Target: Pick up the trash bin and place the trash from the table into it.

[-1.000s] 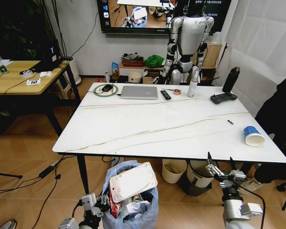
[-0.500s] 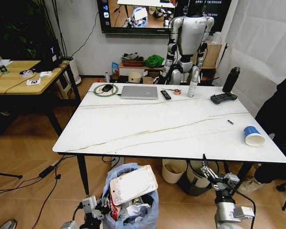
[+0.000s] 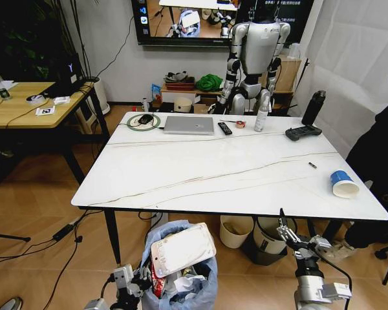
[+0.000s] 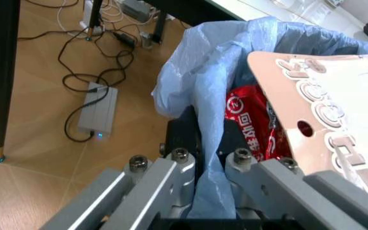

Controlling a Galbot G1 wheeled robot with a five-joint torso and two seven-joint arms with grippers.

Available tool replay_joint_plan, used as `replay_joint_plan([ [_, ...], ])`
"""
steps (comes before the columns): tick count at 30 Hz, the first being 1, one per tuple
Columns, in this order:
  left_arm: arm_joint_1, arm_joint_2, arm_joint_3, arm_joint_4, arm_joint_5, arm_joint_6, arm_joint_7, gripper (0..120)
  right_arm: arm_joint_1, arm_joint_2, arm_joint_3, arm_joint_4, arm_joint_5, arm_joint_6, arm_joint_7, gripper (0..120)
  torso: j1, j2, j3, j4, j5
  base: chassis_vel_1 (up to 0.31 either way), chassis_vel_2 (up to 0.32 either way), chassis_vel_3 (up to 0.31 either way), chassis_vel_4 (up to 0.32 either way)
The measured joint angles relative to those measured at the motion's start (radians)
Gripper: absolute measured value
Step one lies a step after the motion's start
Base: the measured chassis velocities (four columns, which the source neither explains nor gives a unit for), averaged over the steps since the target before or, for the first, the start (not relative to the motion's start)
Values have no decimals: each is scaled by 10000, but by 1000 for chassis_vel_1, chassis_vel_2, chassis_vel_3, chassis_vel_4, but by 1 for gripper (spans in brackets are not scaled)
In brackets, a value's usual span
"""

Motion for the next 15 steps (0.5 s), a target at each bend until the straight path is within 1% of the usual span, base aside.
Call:
replay_joint_plan([
  [15,41,-8,64,-7,82,-12,1,0,-101,-30,43,67,171,48,-100,100,0,-1,0,0,0,0,0,0,0],
])
